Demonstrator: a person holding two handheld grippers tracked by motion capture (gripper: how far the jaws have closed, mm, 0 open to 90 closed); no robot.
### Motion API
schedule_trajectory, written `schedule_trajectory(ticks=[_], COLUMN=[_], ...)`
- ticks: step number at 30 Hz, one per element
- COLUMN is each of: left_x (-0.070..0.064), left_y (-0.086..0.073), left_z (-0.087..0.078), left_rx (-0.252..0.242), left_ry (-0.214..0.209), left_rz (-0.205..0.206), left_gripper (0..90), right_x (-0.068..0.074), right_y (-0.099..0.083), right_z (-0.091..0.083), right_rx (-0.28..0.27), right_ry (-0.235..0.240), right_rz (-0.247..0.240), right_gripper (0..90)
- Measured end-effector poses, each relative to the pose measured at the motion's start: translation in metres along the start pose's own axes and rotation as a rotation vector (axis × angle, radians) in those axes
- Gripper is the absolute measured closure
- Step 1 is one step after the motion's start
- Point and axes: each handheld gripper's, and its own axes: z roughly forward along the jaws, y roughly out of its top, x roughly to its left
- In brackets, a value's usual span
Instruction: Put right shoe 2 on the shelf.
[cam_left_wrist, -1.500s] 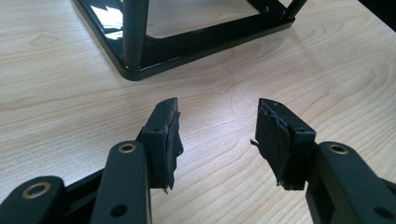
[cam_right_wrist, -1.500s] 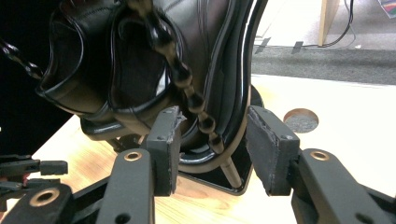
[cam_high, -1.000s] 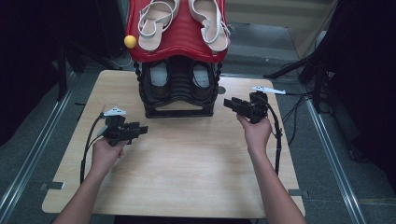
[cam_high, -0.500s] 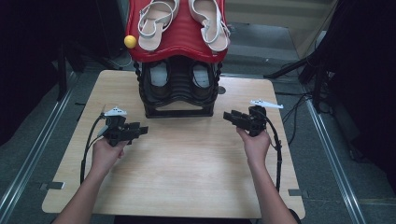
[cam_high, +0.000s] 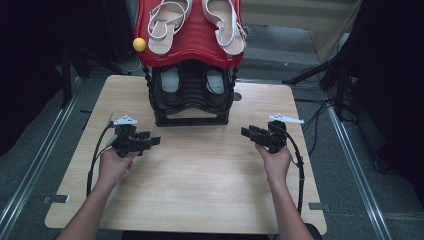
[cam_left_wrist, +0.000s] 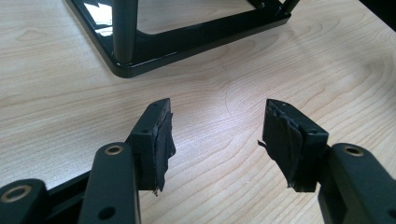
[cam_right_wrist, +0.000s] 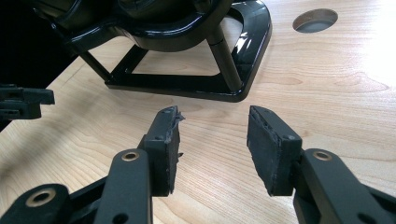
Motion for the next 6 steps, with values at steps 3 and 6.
schedule_trajectory(ticks=[3,6], left_x=[-0.0011,-0.0014], left_y=[-0.0002,-0.0003], left_z=[0.0010,0.0018], left_rx=[0.006,0.013], left_ry=[0.011,0.016], left_rz=[0.014,0.024], left_gripper=[39.5,38.4], right_x=[-0.0013,-0.0014], right_y=[-0.0005,-0.0003], right_z=[0.0015,0.0028], right_rx=[0.006,0.005], right_ry=[0.006,0.009], right_rz=[-0.006,-0.006], right_gripper=[55.5,55.5])
